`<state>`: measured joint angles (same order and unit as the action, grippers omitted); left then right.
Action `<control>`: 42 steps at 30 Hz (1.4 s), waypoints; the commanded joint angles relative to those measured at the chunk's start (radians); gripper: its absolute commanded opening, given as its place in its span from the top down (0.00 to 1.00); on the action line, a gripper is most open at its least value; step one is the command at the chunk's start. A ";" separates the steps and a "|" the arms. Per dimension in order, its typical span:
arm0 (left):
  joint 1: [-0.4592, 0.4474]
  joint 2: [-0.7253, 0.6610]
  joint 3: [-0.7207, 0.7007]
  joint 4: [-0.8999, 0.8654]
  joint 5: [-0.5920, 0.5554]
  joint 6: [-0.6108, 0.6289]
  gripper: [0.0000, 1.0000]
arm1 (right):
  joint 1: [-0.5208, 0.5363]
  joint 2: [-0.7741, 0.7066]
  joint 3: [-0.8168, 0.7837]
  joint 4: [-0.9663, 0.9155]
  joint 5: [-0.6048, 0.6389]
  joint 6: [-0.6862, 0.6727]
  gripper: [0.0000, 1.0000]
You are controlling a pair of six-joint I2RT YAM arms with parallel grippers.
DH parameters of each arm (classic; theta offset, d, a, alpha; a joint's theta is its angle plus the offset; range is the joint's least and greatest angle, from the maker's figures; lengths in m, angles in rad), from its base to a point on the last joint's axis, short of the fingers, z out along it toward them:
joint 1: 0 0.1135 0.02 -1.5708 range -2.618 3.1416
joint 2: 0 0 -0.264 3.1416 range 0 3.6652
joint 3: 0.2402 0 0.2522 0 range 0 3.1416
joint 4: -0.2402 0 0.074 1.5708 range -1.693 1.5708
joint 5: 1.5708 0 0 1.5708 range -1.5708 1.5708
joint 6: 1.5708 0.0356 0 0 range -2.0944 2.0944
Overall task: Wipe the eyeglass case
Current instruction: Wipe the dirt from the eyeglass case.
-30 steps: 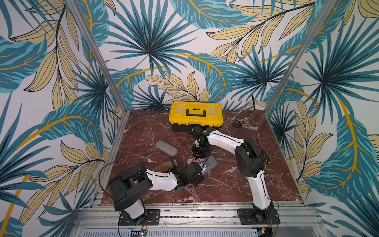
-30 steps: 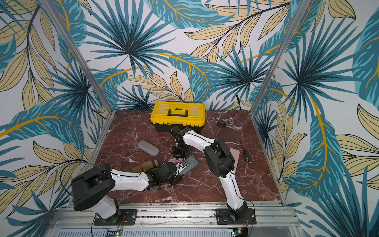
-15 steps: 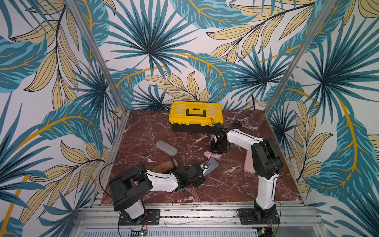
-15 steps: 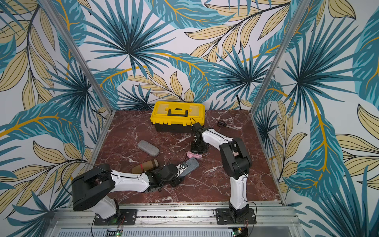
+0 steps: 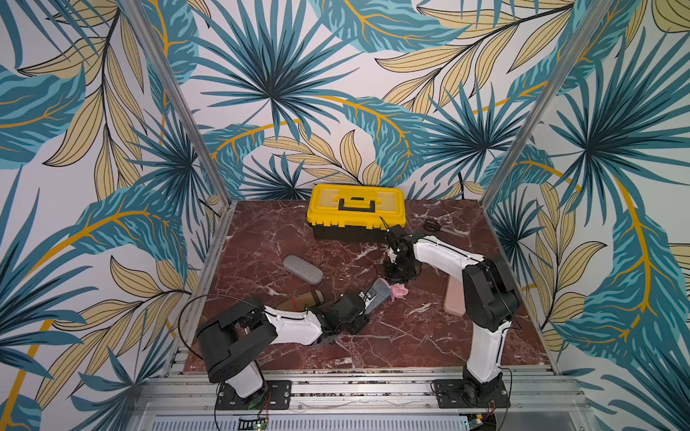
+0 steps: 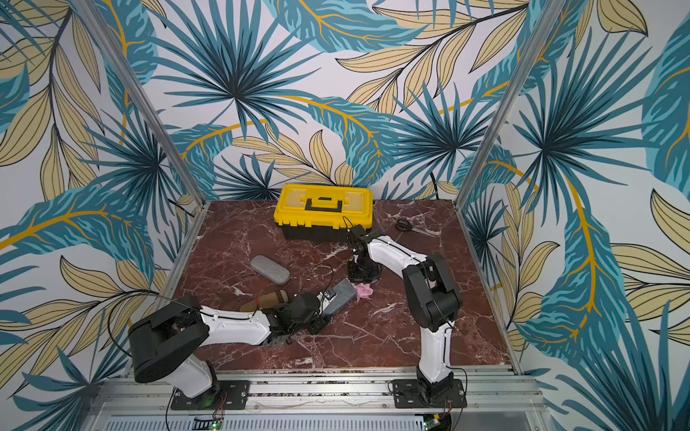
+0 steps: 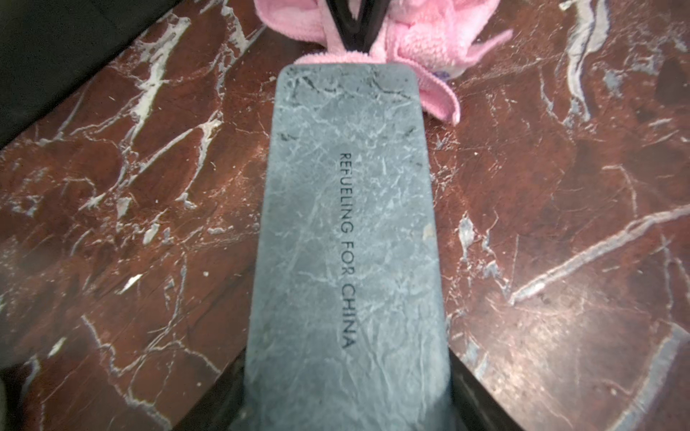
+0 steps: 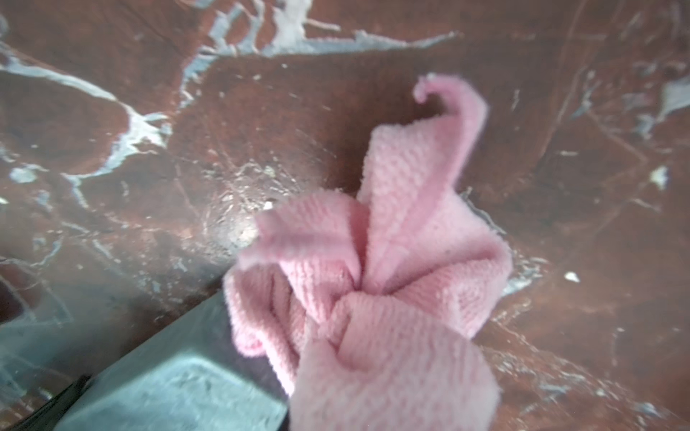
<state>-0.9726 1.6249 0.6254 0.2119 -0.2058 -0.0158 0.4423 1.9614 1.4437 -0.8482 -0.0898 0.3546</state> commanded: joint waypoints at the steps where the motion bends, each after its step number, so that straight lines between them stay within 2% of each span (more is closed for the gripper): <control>1: 0.003 0.019 0.013 -0.046 0.071 0.014 0.85 | 0.011 0.053 0.098 -0.018 -0.074 -0.045 1.00; 3: 0.002 0.025 0.025 -0.074 0.059 0.012 0.85 | 0.012 0.121 0.172 -0.059 -0.142 -0.058 1.00; 5: 0.006 0.024 0.043 -0.120 0.028 -0.007 0.85 | 0.013 0.145 0.177 -0.075 -0.191 -0.056 1.00; 12: 0.040 0.013 0.059 -0.212 0.008 -0.106 0.86 | 0.005 -0.026 -0.173 0.025 -0.220 -0.017 1.00; 16: 0.049 0.015 0.060 -0.227 0.025 -0.123 0.87 | -0.058 -0.130 -0.322 0.056 -0.206 0.012 1.00; 19: 0.049 0.018 0.070 -0.224 0.062 -0.131 0.86 | -0.082 -0.162 -0.308 0.061 -0.186 0.038 1.00; 26: 0.039 0.024 0.108 -0.221 0.129 -0.161 0.87 | -0.080 -0.109 -0.157 0.062 -0.079 0.152 1.00; 29: 0.037 0.034 0.117 -0.220 0.134 -0.168 0.86 | -0.050 -0.146 -0.211 0.127 -0.099 0.227 1.00; 36: 0.037 0.053 0.143 -0.220 0.141 -0.180 0.86 | 0.067 -0.314 -0.508 0.370 -0.106 0.496 1.00; 38: 0.036 0.053 0.145 -0.212 0.169 -0.182 0.86 | 0.125 -0.320 -0.533 0.464 -0.175 0.542 1.00; 42: 0.037 0.054 0.143 -0.212 0.181 -0.172 0.86 | 0.234 -0.317 -0.516 0.531 -0.245 0.597 1.00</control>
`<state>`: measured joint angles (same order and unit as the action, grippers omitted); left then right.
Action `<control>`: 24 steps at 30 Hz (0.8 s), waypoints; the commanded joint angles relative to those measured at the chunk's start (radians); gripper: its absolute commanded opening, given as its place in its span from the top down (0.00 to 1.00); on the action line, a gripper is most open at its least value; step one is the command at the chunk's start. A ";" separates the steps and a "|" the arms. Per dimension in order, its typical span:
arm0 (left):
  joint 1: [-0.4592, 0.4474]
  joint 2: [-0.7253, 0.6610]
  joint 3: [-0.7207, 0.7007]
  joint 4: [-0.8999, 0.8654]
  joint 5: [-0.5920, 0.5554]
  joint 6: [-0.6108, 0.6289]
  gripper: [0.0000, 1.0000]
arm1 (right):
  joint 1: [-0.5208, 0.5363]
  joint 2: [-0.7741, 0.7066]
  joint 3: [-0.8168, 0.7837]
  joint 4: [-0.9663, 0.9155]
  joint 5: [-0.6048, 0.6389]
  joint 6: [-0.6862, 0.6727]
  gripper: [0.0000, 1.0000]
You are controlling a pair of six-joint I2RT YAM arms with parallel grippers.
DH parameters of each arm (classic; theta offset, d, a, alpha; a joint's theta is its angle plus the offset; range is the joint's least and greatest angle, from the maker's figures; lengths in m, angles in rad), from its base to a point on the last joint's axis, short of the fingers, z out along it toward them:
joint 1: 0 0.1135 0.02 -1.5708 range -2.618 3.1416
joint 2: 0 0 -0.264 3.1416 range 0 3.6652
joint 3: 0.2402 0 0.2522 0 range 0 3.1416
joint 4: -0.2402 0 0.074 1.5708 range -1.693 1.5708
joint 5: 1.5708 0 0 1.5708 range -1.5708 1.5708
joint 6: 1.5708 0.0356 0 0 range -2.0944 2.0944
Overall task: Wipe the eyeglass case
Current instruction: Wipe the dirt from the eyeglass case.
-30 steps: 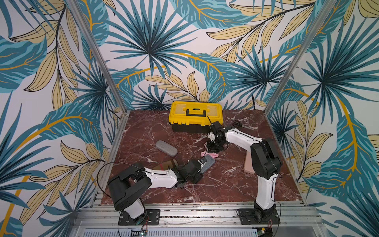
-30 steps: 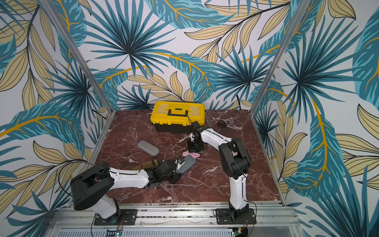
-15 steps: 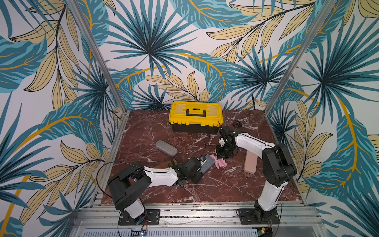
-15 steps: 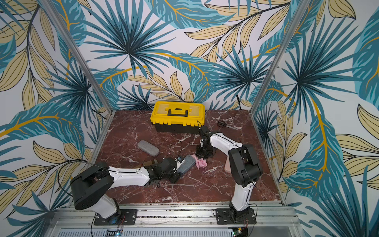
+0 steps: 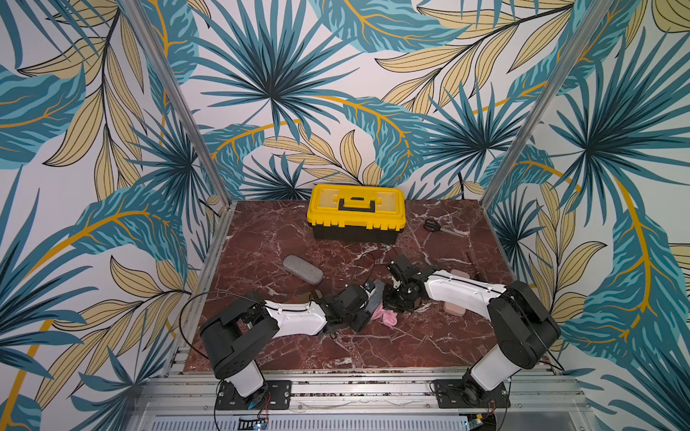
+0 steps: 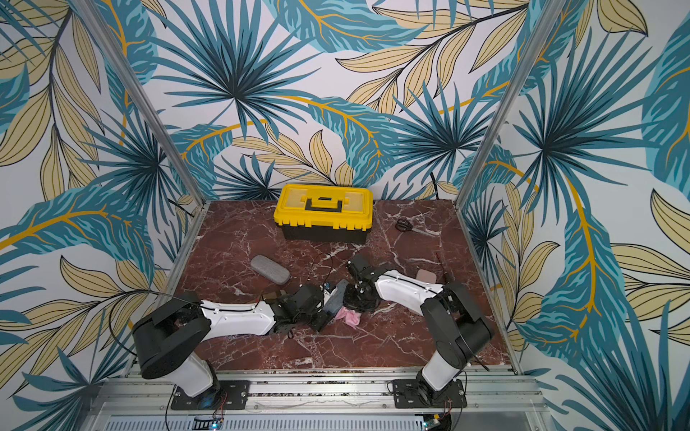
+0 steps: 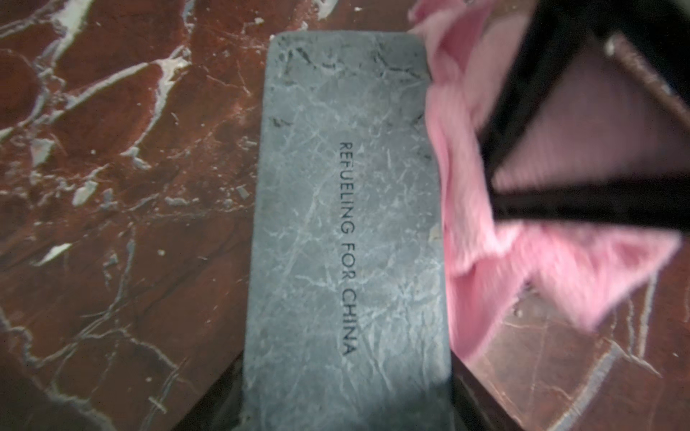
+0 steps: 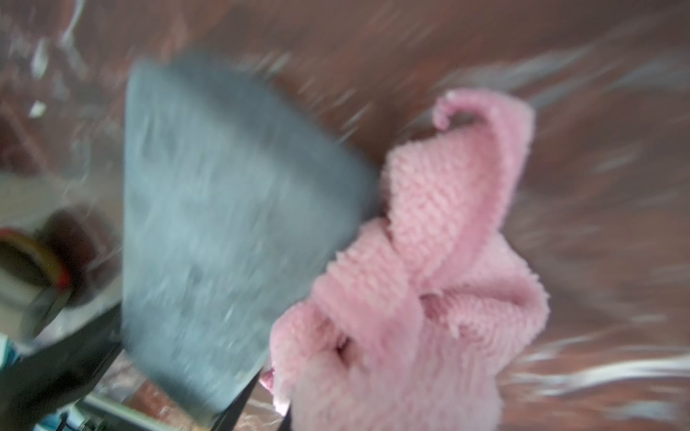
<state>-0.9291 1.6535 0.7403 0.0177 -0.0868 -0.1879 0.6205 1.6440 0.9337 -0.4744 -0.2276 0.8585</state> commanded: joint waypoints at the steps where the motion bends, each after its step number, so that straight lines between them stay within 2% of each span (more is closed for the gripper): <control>1: -0.008 0.026 0.027 -0.018 0.062 0.001 0.86 | 0.067 -0.003 -0.007 0.169 -0.120 0.107 1.00; 3: -0.007 0.024 0.025 -0.016 0.062 0.002 0.86 | 0.071 0.000 -0.009 0.187 -0.147 0.116 1.00; 6: -0.009 0.025 0.028 -0.014 0.074 0.004 0.86 | 0.045 0.044 0.059 0.095 -0.113 0.032 1.00; 13: -0.025 0.023 0.021 -0.023 0.093 0.010 0.87 | -0.164 0.176 0.279 -0.087 0.043 -0.174 1.00; 15: -0.028 0.020 0.018 -0.025 0.091 0.009 0.87 | -0.185 0.217 0.331 -0.149 0.092 -0.224 1.00; 20: -0.028 0.016 0.014 -0.023 0.062 -0.002 0.87 | -0.130 0.159 0.250 -0.148 0.040 -0.216 1.00; 24: -0.025 0.025 0.035 -0.023 0.056 -0.005 0.87 | -0.030 0.056 0.135 -0.097 -0.014 -0.119 1.00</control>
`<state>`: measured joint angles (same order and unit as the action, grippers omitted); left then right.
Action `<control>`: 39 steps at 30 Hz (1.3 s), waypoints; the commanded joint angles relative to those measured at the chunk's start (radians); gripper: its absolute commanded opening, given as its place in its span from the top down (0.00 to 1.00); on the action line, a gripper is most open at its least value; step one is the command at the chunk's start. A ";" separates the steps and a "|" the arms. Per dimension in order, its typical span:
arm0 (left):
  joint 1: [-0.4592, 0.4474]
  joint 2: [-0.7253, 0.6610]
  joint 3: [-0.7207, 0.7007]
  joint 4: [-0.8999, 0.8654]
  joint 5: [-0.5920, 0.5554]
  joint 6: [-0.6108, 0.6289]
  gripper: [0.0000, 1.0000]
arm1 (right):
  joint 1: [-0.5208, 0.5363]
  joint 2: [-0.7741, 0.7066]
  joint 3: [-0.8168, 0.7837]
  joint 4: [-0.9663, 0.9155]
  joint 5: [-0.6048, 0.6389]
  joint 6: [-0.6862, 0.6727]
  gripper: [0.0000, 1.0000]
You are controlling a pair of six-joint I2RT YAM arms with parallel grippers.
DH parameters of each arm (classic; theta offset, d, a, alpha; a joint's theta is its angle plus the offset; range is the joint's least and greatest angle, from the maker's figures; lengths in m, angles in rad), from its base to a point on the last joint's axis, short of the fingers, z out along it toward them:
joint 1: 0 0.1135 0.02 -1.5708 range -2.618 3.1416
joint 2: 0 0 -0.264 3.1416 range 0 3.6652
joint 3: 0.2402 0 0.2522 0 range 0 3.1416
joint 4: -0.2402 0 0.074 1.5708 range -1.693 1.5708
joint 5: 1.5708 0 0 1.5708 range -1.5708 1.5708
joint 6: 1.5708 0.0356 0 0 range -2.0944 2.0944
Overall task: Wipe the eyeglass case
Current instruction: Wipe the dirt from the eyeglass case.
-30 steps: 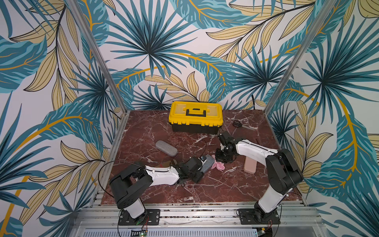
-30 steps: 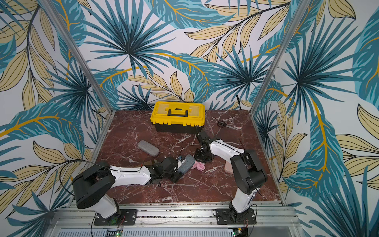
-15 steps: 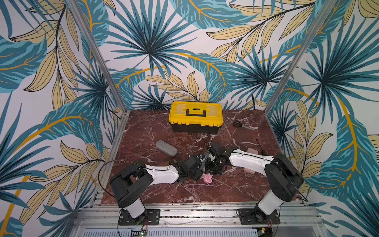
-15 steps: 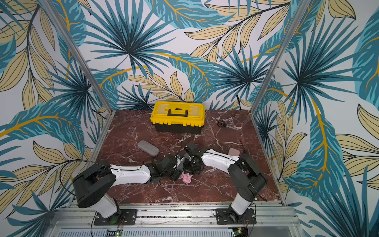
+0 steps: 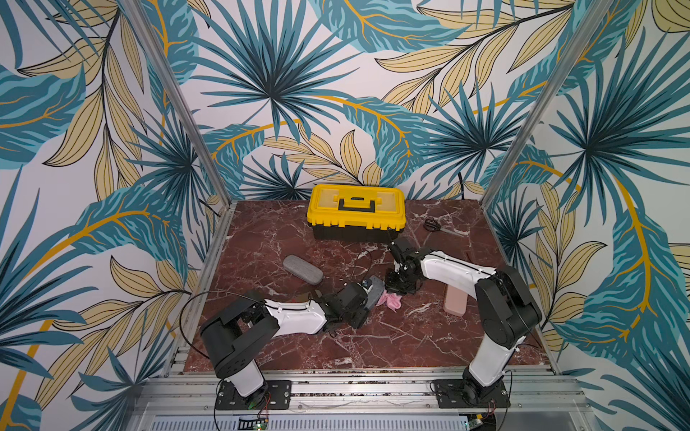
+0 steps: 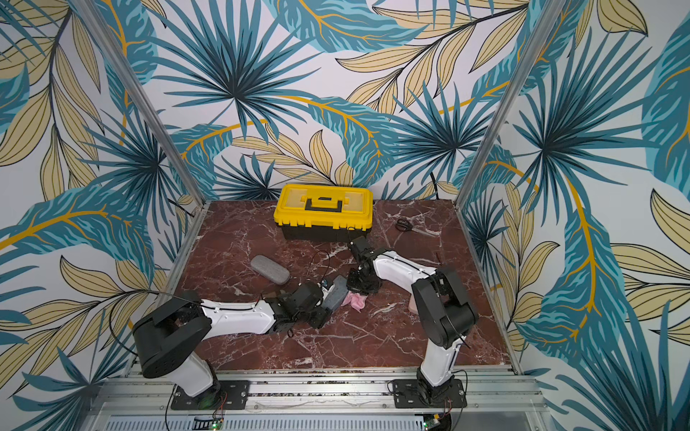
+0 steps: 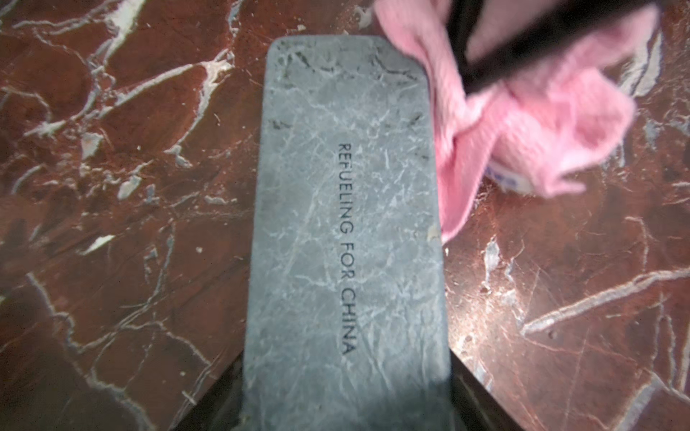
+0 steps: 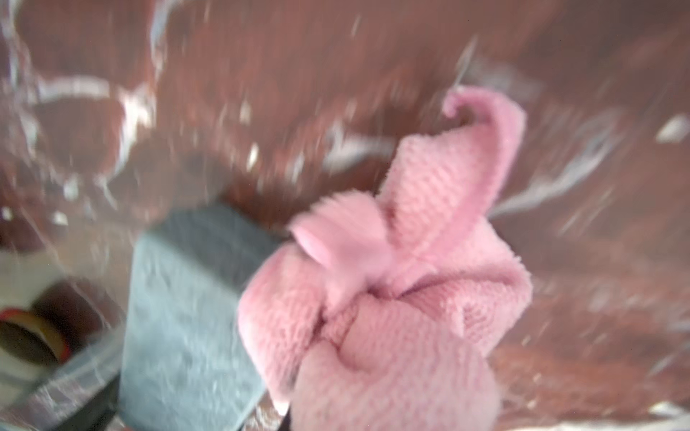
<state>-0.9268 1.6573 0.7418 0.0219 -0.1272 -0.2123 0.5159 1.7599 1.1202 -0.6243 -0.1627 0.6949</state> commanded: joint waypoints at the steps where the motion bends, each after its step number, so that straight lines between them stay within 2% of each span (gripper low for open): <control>1: -0.027 0.024 0.041 -0.032 0.098 0.020 0.86 | 0.090 -0.075 -0.070 0.081 -0.104 0.075 1.00; 3: -0.026 0.030 0.055 -0.040 0.102 0.025 0.87 | 0.105 -0.078 -0.085 0.137 -0.140 0.120 1.00; 6: -0.026 0.033 0.073 -0.054 0.123 0.022 0.86 | 0.076 -0.021 -0.033 0.144 -0.147 0.098 1.00; 11: -0.048 -0.002 0.080 -0.065 0.180 -0.018 0.87 | -0.117 0.087 0.096 0.064 -0.069 -0.010 1.00; 15: -0.045 -0.054 0.063 0.005 0.337 -0.128 0.90 | -0.223 0.112 0.178 -0.056 0.095 -0.119 1.00; 19: 0.018 -0.070 0.040 0.119 0.552 -0.300 1.00 | -0.240 0.032 0.106 -0.098 0.196 -0.168 1.00; 23: 0.117 -0.043 0.003 0.211 0.692 -0.417 1.00 | -0.240 -0.016 -0.020 -0.072 0.150 -0.141 1.00; 26: 0.172 -0.001 0.011 0.165 0.741 -0.407 1.00 | -0.240 -0.036 -0.075 -0.029 0.100 -0.110 1.00; 28: 0.202 0.029 0.014 0.148 0.766 -0.407 1.00 | -0.238 -0.021 -0.069 0.006 0.010 -0.100 1.00; 31: 0.222 0.069 0.032 0.109 0.780 -0.402 1.00 | -0.226 0.008 -0.027 0.044 -0.085 -0.087 1.00; 34: 0.237 0.103 0.038 0.094 0.775 -0.408 1.00 | -0.226 0.027 0.000 0.087 -0.122 -0.054 1.00; 39: 0.272 0.143 0.028 0.142 0.779 -0.460 1.00 | -0.216 0.074 -0.015 0.196 -0.256 0.022 1.00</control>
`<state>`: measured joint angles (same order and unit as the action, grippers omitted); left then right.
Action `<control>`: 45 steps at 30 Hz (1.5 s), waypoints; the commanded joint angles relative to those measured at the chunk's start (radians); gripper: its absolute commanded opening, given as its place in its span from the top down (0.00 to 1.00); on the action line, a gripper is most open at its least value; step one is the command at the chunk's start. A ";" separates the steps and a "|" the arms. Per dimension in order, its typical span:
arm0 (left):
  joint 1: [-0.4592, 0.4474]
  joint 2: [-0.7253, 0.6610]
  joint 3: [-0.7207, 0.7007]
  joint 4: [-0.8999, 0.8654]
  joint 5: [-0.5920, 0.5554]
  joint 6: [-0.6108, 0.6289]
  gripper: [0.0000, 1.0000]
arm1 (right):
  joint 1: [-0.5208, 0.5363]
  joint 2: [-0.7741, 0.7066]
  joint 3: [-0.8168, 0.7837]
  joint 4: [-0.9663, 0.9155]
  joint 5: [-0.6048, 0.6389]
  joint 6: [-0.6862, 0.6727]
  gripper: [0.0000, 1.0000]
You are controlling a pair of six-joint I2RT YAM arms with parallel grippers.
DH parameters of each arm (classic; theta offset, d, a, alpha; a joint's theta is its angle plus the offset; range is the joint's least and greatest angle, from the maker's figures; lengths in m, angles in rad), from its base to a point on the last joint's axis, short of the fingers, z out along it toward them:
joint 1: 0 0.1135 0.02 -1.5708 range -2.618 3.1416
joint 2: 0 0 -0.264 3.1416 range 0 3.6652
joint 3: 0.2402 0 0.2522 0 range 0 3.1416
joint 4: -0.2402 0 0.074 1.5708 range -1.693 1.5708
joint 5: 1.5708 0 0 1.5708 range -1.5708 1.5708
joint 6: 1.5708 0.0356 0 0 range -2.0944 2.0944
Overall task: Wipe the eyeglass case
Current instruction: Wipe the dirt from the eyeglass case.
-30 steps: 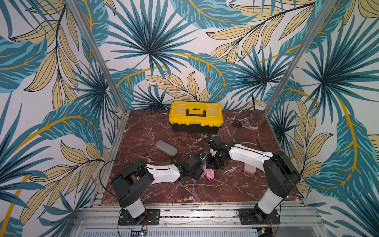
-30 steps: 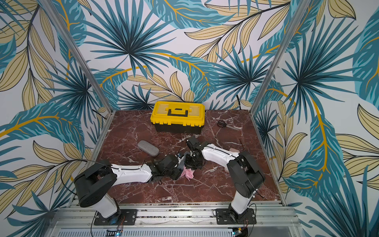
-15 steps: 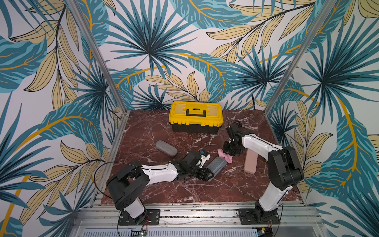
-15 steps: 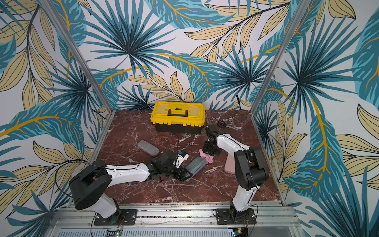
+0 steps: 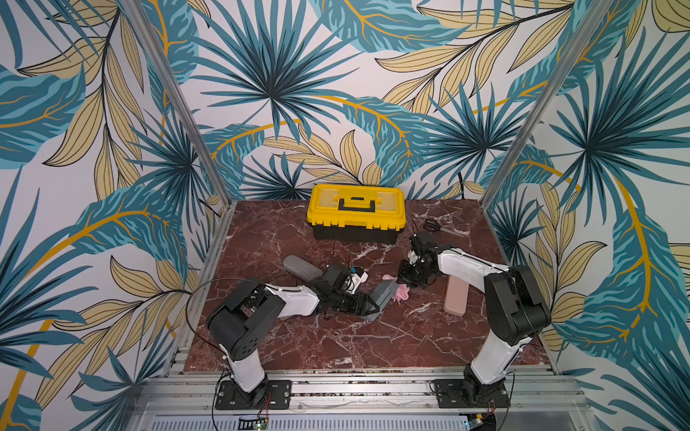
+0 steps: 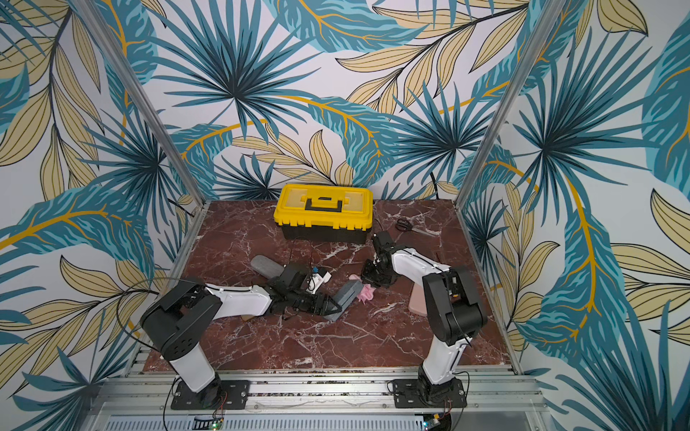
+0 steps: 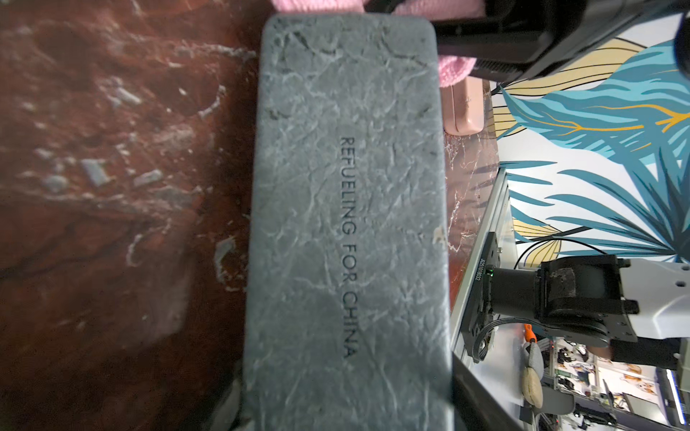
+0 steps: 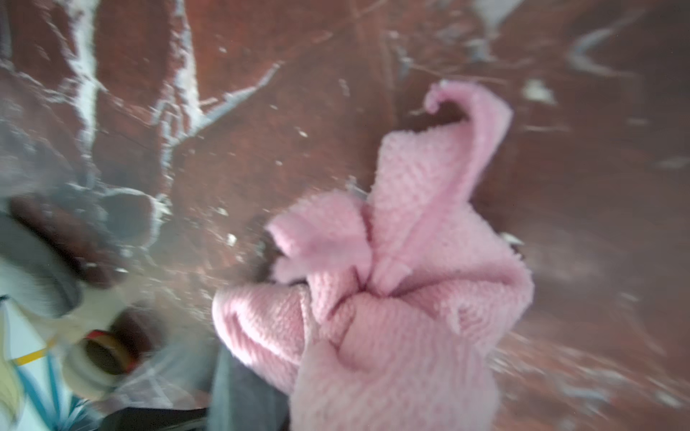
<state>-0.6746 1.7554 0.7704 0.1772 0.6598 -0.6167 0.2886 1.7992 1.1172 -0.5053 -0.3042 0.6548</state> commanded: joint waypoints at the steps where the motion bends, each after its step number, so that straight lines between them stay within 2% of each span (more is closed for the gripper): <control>1: 0.023 0.052 0.001 -0.006 -0.001 -0.059 1.00 | 0.018 0.029 -0.032 0.112 -0.140 0.076 1.00; 5: 0.033 0.071 0.014 -0.006 0.013 -0.054 1.00 | 0.085 -0.059 -0.174 0.219 -0.229 0.126 1.00; 9: 0.043 0.080 0.026 -0.017 0.019 -0.043 1.00 | 0.211 -0.188 -0.359 0.393 -0.291 0.257 1.00; 11: 0.044 0.081 0.027 -0.023 0.018 -0.036 1.00 | 0.266 -0.213 -0.413 0.479 -0.310 0.333 1.00; 14: 0.044 0.079 0.021 -0.024 0.013 -0.037 1.00 | 0.290 -0.202 -0.442 0.601 -0.339 0.403 1.00; 15: 0.044 0.079 0.017 -0.019 0.011 -0.040 1.00 | 0.287 -0.187 -0.419 0.571 -0.330 0.382 1.00; 17: 0.045 0.071 0.014 -0.020 0.014 -0.042 1.00 | 0.254 -0.176 -0.342 0.373 -0.258 0.278 1.00; 18: 0.045 0.058 0.009 -0.020 0.012 -0.045 1.00 | 0.212 -0.179 -0.308 0.252 -0.210 0.223 1.00; 21: 0.045 0.021 -0.015 -0.007 0.010 -0.049 1.00 | 0.070 -0.192 -0.232 0.054 -0.081 0.085 1.00; 23: 0.047 0.019 -0.026 0.000 0.012 -0.046 1.00 | 0.016 -0.182 -0.152 -0.080 0.035 -0.011 1.00; 25: 0.053 0.036 -0.032 0.009 0.018 -0.043 1.00 | -0.007 -0.164 -0.087 -0.162 0.114 -0.063 1.00; 27: 0.059 0.056 -0.031 0.025 0.026 -0.043 1.00 | -0.016 -0.143 -0.058 -0.193 0.135 -0.079 1.00; 28: 0.060 0.063 -0.030 0.032 0.028 -0.045 1.00 | -0.016 -0.129 -0.054 -0.189 0.114 -0.081 1.00; 30: 0.061 0.075 -0.019 0.043 0.039 -0.044 1.00 | -0.009 -0.092 -0.067 -0.136 -0.007 -0.068 1.00; 35: 0.062 0.110 0.007 0.036 0.070 -0.028 1.00 | 0.009 -0.104 -0.092 0.103 -0.165 0.014 1.00; 41: 0.061 0.148 0.039 -0.002 0.143 0.004 1.00 | 0.009 -0.099 -0.062 0.189 -0.216 0.027 1.00; 45: 0.061 0.162 0.057 -0.035 0.146 0.021 1.00 | 0.012 -0.120 -0.088 0.250 -0.276 0.071 1.00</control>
<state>-0.6128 1.8690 0.8200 0.2436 0.8394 -0.6415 0.2943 1.7039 1.0420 -0.3473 -0.4892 0.6849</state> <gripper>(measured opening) 0.690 0.140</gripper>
